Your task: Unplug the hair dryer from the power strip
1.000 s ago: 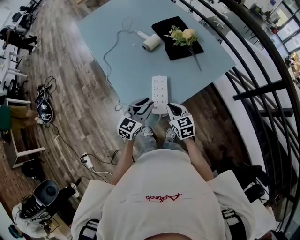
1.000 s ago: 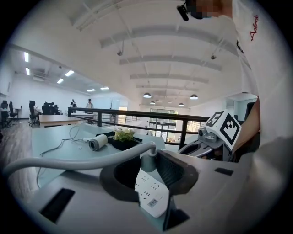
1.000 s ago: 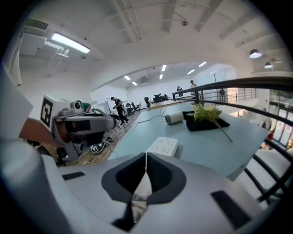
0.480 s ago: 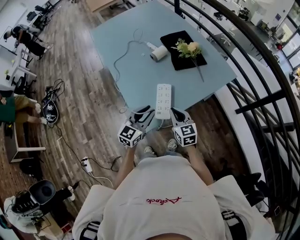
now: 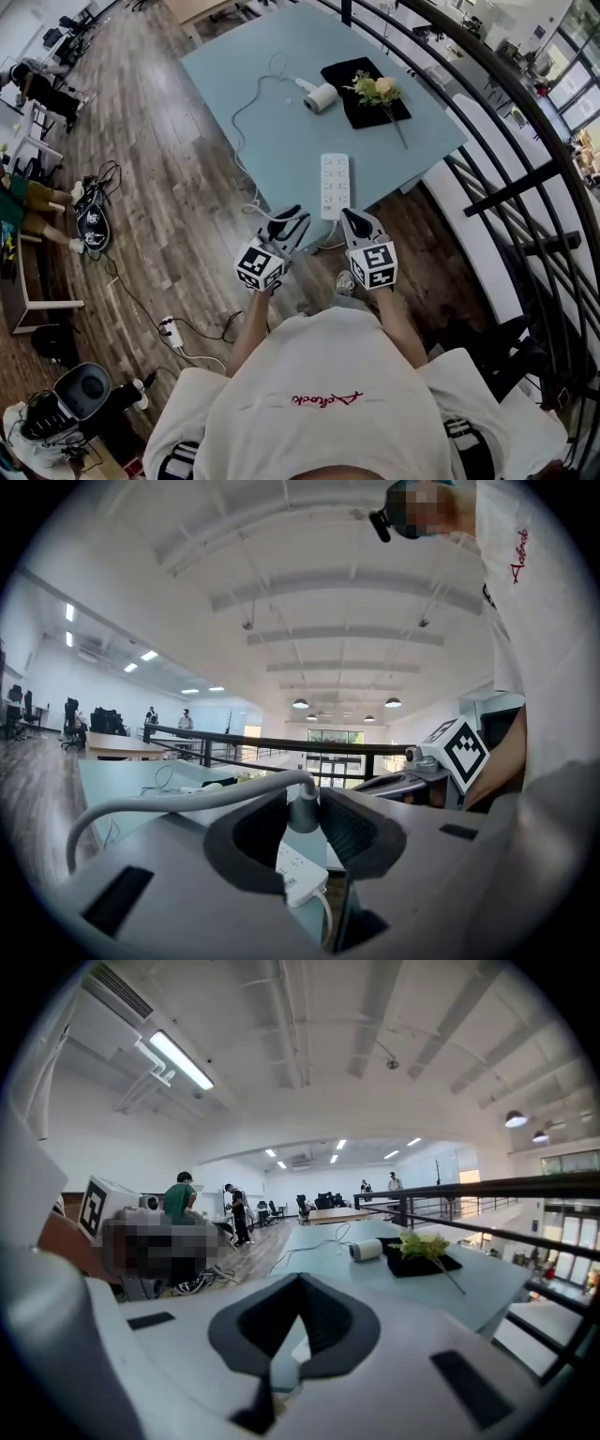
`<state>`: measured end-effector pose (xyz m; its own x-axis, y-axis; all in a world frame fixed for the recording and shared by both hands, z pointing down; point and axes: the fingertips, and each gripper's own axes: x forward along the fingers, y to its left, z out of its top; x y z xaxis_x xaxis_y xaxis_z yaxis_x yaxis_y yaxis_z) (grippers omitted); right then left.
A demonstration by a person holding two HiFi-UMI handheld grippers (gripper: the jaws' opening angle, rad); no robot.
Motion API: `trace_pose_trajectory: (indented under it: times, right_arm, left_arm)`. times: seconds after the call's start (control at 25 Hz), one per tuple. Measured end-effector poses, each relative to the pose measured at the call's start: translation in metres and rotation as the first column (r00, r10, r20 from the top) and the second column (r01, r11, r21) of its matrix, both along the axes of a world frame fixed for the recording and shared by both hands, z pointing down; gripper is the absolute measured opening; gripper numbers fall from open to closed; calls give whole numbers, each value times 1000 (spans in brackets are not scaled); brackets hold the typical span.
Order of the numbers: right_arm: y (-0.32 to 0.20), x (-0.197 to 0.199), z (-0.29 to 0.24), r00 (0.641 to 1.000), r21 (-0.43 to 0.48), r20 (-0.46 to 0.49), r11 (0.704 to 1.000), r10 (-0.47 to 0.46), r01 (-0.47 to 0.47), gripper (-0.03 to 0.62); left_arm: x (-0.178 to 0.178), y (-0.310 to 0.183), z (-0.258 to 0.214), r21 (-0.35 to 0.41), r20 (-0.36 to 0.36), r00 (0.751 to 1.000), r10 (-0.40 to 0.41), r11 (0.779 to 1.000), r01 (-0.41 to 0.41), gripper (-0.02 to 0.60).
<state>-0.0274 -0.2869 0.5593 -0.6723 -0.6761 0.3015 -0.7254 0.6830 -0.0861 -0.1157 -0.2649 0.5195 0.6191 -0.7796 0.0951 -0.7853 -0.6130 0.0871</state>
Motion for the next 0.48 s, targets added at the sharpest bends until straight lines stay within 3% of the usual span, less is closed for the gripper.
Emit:
trace_pose_trajectory:
  times: [0.48]
  right_arm:
    - [106, -29, -7, 997, 23, -23, 997, 73, -72, 17]
  left_arm:
    - [-36, 96, -10, 36, -8, 998, 62, 997, -62, 107]
